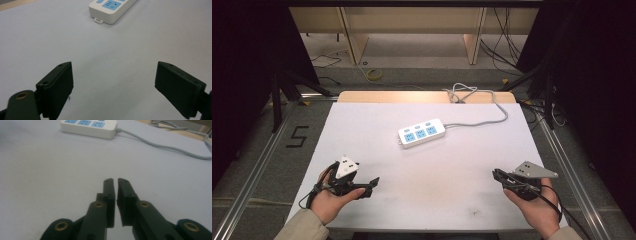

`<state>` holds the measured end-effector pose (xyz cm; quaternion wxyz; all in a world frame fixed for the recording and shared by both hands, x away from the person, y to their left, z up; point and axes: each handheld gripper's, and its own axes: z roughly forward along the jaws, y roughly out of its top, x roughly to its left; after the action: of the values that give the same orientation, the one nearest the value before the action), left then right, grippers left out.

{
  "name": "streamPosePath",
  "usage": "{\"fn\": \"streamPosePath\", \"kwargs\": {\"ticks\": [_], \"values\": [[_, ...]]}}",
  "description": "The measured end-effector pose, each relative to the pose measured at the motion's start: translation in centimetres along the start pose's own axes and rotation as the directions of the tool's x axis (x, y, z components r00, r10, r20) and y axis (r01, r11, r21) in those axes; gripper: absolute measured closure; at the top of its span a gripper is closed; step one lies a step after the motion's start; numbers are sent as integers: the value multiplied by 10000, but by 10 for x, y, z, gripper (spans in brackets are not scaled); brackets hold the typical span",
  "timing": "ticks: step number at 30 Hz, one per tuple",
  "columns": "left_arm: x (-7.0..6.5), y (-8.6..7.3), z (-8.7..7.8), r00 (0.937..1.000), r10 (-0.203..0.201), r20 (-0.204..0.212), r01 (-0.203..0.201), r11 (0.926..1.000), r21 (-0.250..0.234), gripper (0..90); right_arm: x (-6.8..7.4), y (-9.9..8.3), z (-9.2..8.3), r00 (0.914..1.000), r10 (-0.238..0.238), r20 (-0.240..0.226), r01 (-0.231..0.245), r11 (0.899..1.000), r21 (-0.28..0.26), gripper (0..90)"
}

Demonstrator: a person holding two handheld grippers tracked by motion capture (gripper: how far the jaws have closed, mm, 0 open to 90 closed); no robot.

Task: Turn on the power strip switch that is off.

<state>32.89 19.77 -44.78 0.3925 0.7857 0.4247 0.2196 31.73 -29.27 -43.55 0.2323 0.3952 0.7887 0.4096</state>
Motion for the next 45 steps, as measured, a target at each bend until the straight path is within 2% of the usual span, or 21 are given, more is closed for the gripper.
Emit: {"fn": "streamPosePath", "kwargs": {"ticks": [2, 9, 14, 29, 34, 37, 45], "values": [[1, 0, 0, 10000, -17, -68, 17, 10000, 66, 146, 1, 2, 1, 9998, -132, 139, 131, 9999, 63, 900], [0, 1, 1, 10000, -54, 41, 53, 10000, 1, 147, 4, 8, 9, 9998, -193, 112, 191, 9997, 169, 900], [1, 1, 1, 9999, -19, 102, 19, 10000, -3, 148, 6, 16, 15, 9989, -452, 111, 451, 9989, 132, 900], [2, 0, 1, 10000, -6, 78, 6, 10000, 41, 150, 3, 27, 32, 9987, -508, -63, 509, 9984, 229, 900], [0, 1, 0, 9994, -248, 259, 249, 9997, -28, 153, 4, 32, 38, 9985, -542, -51, 543, 9983, 230, 900], [-3, 1, 0, 9996, -55, 262, 55, 10000, 4, 152, 4, 33, 42, 9980, -617, -142, 622, 9974, 357, 900], [-2, 1, 0, 9998, -131, 162, 131, 9999, 5, 152, 1, 43, 48, 9977, -664, -144, 669, 9972, 328, 900]]}}
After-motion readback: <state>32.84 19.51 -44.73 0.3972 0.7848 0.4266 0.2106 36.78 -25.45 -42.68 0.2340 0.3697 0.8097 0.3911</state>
